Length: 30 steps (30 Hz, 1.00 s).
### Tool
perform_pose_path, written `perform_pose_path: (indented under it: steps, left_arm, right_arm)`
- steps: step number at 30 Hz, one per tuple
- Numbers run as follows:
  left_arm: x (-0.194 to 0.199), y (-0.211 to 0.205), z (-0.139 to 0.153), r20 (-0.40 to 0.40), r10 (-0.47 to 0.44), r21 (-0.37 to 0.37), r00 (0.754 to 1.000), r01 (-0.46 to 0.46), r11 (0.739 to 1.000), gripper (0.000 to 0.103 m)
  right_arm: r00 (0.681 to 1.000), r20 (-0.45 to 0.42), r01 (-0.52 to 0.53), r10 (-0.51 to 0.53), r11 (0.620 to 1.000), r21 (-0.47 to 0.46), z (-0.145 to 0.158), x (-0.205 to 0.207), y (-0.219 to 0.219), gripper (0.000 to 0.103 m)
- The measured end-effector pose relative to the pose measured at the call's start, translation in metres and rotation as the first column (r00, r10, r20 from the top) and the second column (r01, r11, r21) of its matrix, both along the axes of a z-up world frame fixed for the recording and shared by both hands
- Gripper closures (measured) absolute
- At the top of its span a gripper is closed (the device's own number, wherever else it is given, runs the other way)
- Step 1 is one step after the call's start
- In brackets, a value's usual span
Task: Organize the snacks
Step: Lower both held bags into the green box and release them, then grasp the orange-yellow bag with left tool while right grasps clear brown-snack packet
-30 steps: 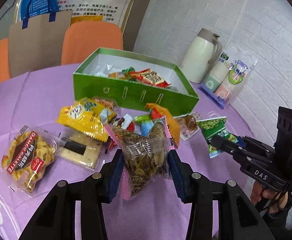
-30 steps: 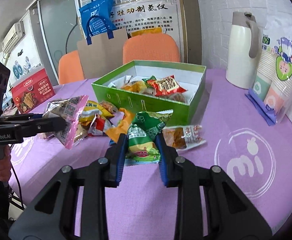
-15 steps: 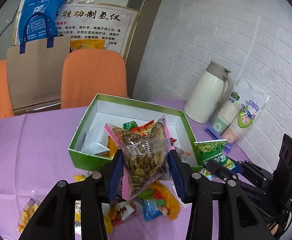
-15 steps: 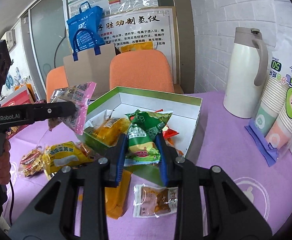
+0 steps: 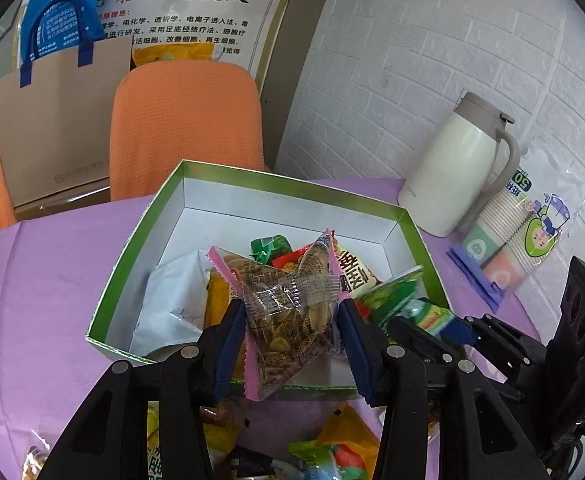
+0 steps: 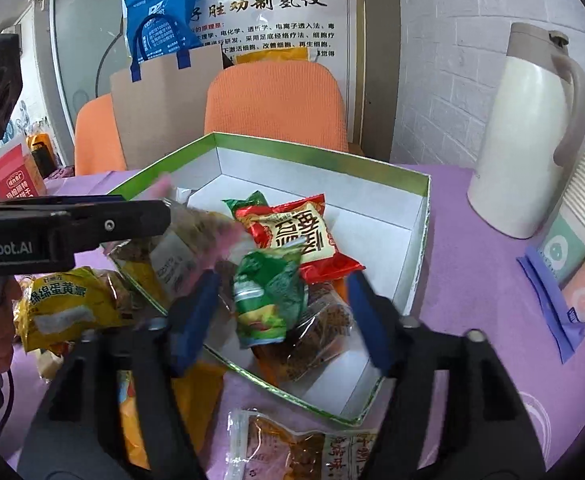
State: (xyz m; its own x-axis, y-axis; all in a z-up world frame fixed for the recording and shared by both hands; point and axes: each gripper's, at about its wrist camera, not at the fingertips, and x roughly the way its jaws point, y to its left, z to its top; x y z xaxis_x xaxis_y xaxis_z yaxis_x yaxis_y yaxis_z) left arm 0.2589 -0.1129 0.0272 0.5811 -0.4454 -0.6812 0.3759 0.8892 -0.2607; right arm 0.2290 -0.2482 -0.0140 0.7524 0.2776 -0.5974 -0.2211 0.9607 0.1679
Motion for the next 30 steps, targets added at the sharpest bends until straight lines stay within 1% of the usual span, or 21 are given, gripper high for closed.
perform_pose_path:
  steps: [1,2,3,4,5,8,14,19,22,24,26,28,30]
  left_arm:
    - [0.001,0.0,-0.003,0.006,0.006,0.013,1.0,-0.006,1.0,0.042]
    - [0.0,0.001,-0.004,0.014,0.022,0.026,1.0,-0.023,0.999,0.028]
    - [-0.001,0.003,-0.005,0.025,0.037,0.03,0.999,-0.038,0.999,0.02]
    - [-0.002,0.005,-0.004,0.038,0.047,0.024,0.998,-0.048,0.999,0.018]
    - [-0.003,0.007,-0.004,0.046,0.054,0.019,0.998,-0.054,0.998,0.018]
    - [-0.001,0.008,-0.005,0.032,0.066,0.026,0.997,-0.067,0.997,0.017]
    - [-0.011,0.012,-0.002,0.029,0.063,0.035,0.998,-0.064,0.997,0.017]
    - [-0.034,0.017,0.007,0.017,0.053,0.022,0.998,-0.053,0.998,0.017]
    - [-0.054,0.02,0.013,0.016,0.058,0.029,0.998,-0.059,0.998,0.017]
    - [-0.068,0.022,0.014,0.02,0.063,0.038,0.998,-0.064,0.997,0.017]
    - [-0.084,0.025,0.014,0.03,0.061,0.031,0.998,-0.062,0.998,0.017]
    - [-0.101,0.028,0.013,0.037,0.052,0.016,0.998,-0.053,0.998,0.017]
    - [-0.115,0.03,0.009,0.032,0.04,0.016,0.999,-0.041,0.999,0.017]
  right_arm:
    - [1.0,0.031,0.003,-0.003,1.0,0.0,0.002,-0.006,-0.001,0.022]
    - [0.999,0.042,0.002,-0.002,1.0,0.0,0.003,-0.009,-0.003,0.022]
    - [0.999,0.044,0.003,-0.003,1.0,0.0,0.004,-0.01,-0.005,0.022]
    - [0.999,0.041,0.009,-0.009,1.0,0.004,0.004,-0.011,-0.006,0.021]
    - [0.999,0.035,0.014,-0.014,1.0,0.009,0.003,-0.012,-0.008,0.021]
    - [1.0,0.014,0.023,-0.023,1.0,0.022,0.002,-0.013,-0.013,0.021]
    - [0.999,0.039,0.028,-0.03,0.998,0.052,0.016,-0.032,-0.019,0.021]
    - [0.997,0.067,0.036,-0.041,0.997,0.072,0.031,-0.054,-0.025,0.021]
    - [0.997,0.061,0.037,-0.043,0.995,0.088,0.033,-0.066,-0.029,0.02]
    - [0.999,0.034,0.038,-0.041,0.996,0.08,0.027,-0.072,-0.031,0.021]
    - [0.998,0.001,0.056,-0.056,0.997,0.048,0.017,-0.074,-0.032,0.021]
    - [0.996,-0.046,0.084,-0.083,0.996,0.027,0.006,-0.073,-0.035,0.021]
    - [0.988,-0.103,0.118,-0.114,0.993,0.03,-0.008,-0.068,-0.042,0.021]
